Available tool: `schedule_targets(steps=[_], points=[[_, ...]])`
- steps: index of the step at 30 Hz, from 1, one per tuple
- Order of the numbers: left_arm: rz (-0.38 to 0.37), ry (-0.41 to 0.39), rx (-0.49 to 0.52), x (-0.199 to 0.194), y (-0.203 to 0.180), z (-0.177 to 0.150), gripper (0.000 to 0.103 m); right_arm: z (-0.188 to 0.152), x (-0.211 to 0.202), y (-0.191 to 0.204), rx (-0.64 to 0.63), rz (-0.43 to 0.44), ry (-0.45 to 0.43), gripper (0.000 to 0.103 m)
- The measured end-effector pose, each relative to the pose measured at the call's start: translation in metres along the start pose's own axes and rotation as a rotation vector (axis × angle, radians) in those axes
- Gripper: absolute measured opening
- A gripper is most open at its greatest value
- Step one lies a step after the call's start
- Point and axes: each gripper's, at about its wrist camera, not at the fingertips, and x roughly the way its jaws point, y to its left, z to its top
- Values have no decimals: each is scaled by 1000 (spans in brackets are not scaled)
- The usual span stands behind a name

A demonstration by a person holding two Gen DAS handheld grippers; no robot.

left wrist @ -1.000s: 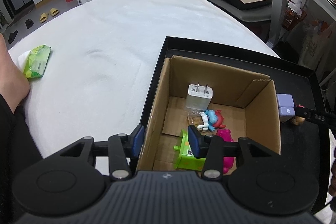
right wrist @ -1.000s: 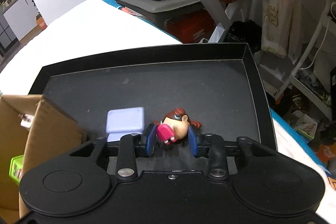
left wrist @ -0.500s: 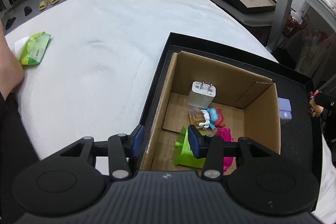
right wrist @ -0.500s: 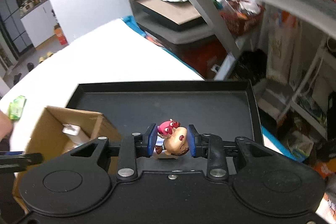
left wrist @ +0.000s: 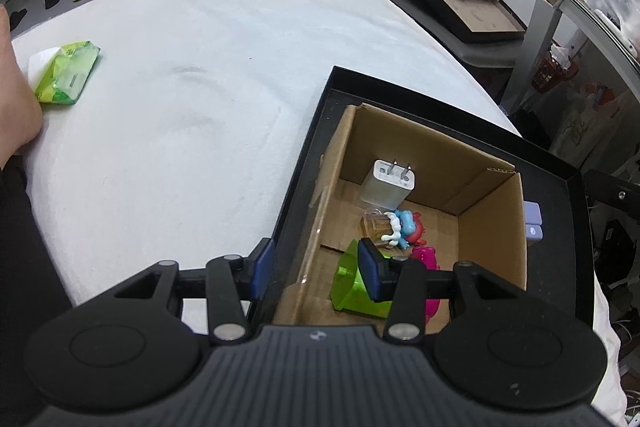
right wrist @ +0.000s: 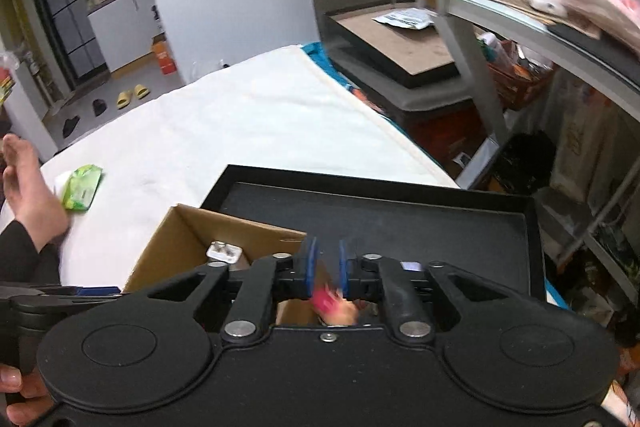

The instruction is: Organize rigid objects

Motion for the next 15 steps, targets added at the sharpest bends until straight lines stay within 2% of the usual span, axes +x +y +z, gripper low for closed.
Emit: schedule_targets(steps=[4,7,8,10,11,12,15], points=[[-7,-2,-10,-2,6,-1,44,1,3,8,-9,-2,9,7],[-6,-5,-9,-3,9,-1,44,-5,13,4,33,-24,62,11],[-4,-6,-10,-3,10,-1,44,-10,16,2,58,-20,85,14],[-2,-8,-11,-4,11,0,44,-20,22,-3,105,-26,116,36],[-4,-10,-8,-5,11,-1,44,-27,26,-5,122,-41,132,42],[-7,-10,-3,-5,11,-1,44,-32,29,-5,126,-50,140,45],[-11,-2,9,-5,10,-1,44,-47,39,-8,143,-67,178,45]])
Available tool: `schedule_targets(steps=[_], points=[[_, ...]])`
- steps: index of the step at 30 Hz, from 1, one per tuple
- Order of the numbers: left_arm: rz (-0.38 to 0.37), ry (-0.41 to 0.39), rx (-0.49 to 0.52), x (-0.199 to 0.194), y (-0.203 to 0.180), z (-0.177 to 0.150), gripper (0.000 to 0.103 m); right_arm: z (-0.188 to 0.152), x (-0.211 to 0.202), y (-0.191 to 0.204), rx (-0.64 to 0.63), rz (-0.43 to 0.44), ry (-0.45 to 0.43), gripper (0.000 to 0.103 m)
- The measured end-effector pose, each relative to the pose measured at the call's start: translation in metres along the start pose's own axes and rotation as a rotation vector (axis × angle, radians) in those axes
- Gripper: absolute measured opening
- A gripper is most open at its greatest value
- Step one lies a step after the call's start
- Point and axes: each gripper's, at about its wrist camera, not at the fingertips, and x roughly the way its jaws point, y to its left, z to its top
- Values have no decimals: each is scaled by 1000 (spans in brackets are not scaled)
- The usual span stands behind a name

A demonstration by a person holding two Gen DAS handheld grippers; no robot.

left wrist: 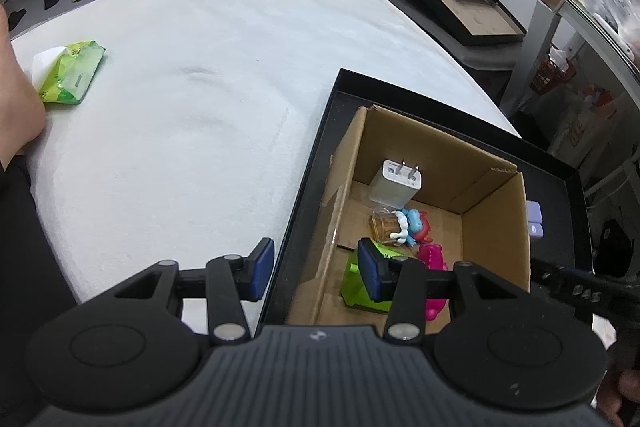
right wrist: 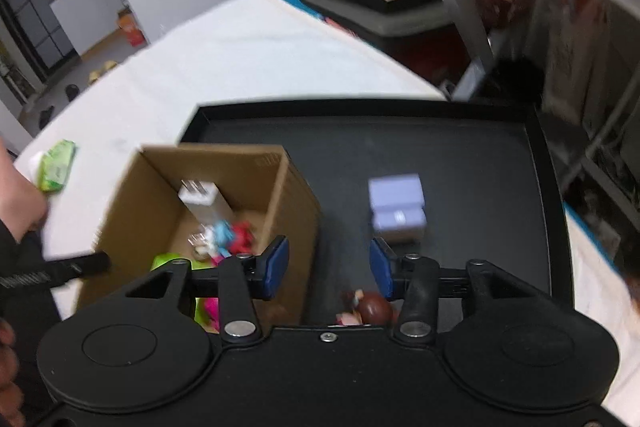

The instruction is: Organize rigid objects

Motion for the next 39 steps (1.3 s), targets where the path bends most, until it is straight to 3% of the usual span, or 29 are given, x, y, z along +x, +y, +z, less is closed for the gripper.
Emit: schedule_targets(steps=[17,22,39], points=[[-4,-2,24,1,-8,0,44,-28,48,-24,85,-38,144,44],[16,-4,34,4,-12,-1,44,-26,42,-30,118,-39,130,39],[18,-29,-4,2,-5,-1,43,23,-24,4,8,49,-48,39]])
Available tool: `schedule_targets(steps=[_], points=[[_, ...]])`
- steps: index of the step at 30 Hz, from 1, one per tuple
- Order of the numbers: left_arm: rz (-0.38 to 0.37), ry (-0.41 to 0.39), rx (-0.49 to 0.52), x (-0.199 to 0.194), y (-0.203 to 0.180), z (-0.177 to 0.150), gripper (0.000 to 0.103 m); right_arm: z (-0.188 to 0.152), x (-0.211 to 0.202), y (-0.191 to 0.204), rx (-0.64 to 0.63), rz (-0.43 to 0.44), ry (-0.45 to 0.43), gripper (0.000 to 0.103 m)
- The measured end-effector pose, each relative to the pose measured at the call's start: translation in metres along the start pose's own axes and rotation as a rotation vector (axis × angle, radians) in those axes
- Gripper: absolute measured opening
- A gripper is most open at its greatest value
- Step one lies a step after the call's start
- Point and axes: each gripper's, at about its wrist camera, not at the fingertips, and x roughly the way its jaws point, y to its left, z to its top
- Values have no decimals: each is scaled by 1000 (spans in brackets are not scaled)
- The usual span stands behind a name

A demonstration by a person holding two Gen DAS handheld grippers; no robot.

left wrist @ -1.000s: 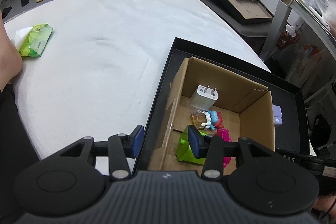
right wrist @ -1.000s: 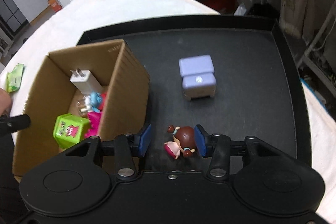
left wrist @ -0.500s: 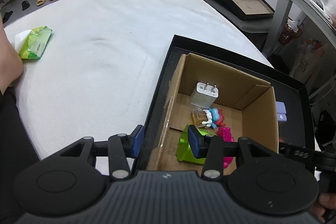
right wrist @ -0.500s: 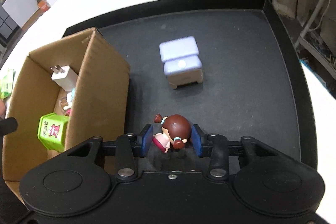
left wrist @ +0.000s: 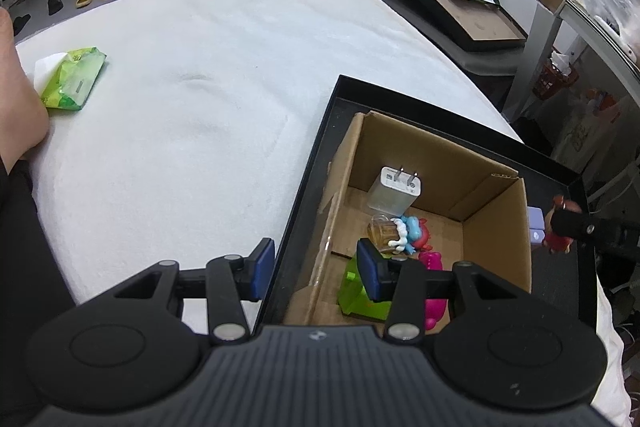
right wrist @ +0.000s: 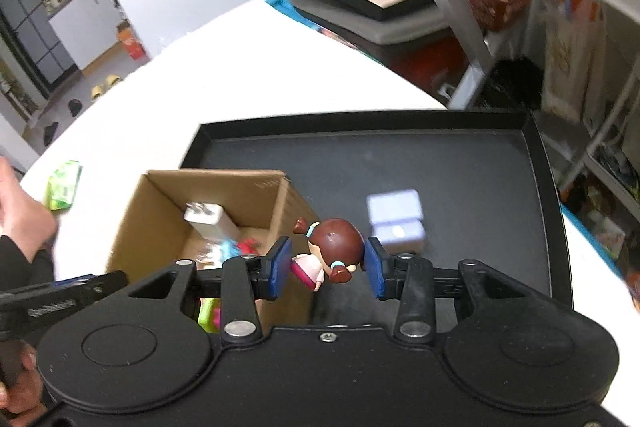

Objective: Organize rigid objects
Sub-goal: 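Lower the doll figurine into the box and open the right tool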

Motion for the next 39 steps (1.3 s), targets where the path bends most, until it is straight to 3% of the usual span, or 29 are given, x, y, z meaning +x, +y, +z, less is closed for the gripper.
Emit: schedule_targets(steps=[7,15,21,25,39], points=[[-13,-6,-27,-1,7,-3,39,9,-4,23,-58,26,-33,39],[-56,10,-84,0,15,-8,12,7,6,50,-127,33,-21,39],[-45,3,-90,-2,10,-10,12,2,20,70,-214,16,-13,41],[-35,0,-93,-3,10,-10,11,2,18,74,-234,-30,-46,51],[9,-14,-46,-4,-2,-12,11,-6,7,36,-176,-57,-80,71]])
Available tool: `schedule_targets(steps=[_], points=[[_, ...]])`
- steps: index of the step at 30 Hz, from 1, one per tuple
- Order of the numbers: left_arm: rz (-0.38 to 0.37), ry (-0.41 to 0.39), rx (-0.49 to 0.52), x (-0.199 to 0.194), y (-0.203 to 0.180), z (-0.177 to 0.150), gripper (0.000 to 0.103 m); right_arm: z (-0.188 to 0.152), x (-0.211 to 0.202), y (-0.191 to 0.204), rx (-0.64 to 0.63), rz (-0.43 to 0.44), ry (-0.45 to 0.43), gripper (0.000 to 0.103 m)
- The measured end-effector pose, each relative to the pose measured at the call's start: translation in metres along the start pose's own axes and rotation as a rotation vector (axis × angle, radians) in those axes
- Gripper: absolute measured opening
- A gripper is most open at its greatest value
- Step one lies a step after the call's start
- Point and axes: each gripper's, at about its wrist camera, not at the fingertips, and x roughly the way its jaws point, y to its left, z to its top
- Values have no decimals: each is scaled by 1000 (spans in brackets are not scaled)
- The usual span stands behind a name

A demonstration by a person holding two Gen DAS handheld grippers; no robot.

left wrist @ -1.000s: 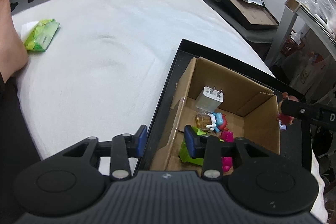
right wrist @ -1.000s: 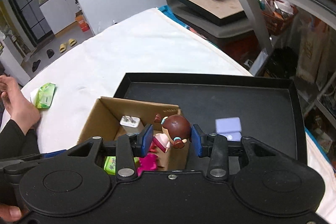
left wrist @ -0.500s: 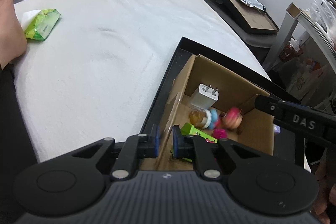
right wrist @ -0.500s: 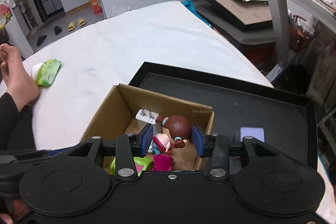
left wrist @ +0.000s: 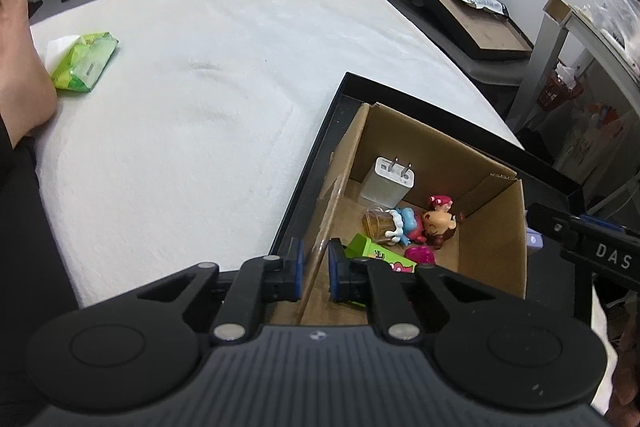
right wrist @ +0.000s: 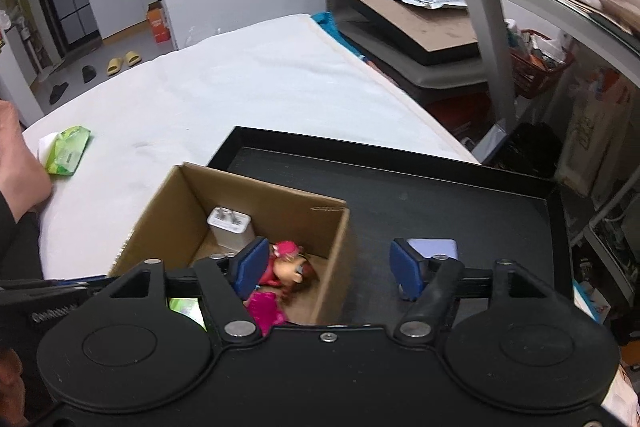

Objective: Organize rigid objects
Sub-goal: 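Move the right tool to the lavender block and grasp it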

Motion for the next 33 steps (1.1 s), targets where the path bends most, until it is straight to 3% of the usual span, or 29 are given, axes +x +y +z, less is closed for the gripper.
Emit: schedule_targets(steps=[16,22,33], points=[[112,7,143,7,-31,4,16,-22,23,-65,121,-81,31,72],[126,9,168,8,-36,4,24,-27,41,-72,115,-87,70,79],[135,29,190,10,-44,5,37,-23,69,-73,100,-74,86,79]])
